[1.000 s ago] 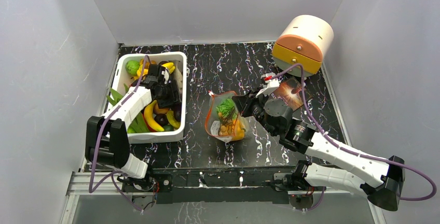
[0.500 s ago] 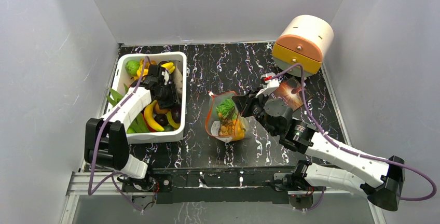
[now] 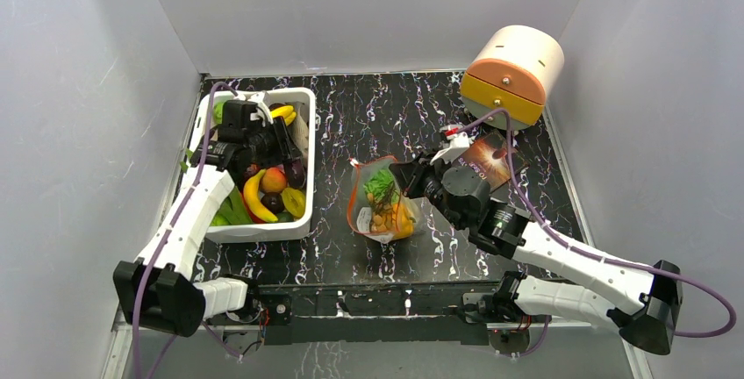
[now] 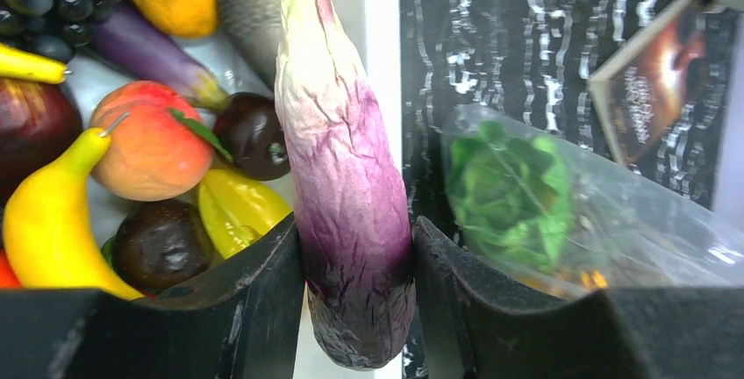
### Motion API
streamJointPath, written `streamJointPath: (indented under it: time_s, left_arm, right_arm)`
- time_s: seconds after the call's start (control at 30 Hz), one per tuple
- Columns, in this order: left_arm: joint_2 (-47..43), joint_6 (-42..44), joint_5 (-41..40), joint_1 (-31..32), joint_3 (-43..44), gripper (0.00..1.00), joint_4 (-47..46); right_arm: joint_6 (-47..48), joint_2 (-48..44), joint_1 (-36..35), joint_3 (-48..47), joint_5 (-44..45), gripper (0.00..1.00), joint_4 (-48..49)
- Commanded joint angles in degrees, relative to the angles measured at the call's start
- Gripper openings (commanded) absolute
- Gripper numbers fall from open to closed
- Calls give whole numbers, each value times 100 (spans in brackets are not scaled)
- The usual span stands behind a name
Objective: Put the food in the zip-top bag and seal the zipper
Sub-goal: Pick up the fake vegetable from the bin.
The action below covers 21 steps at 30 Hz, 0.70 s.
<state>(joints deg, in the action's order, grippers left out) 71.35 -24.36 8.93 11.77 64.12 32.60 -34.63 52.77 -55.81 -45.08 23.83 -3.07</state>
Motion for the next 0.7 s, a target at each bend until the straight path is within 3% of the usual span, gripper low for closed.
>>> streamJointPath:
  time_s: [0.0,0.33,0.67]
  left_arm:
    - [-445,-131,747,22,313,11,-89]
    - [-1149,-817,2126,67,92,10,-1315]
    - [-1698,-1439,2363,360,-463,8,-2479]
  right_arm:
    - [-303,45,-9,-188,84,0,339]
    - [-1014,365,-3,-450,119,0,369]
    - [-1460,695,-5,-656,46,0,711]
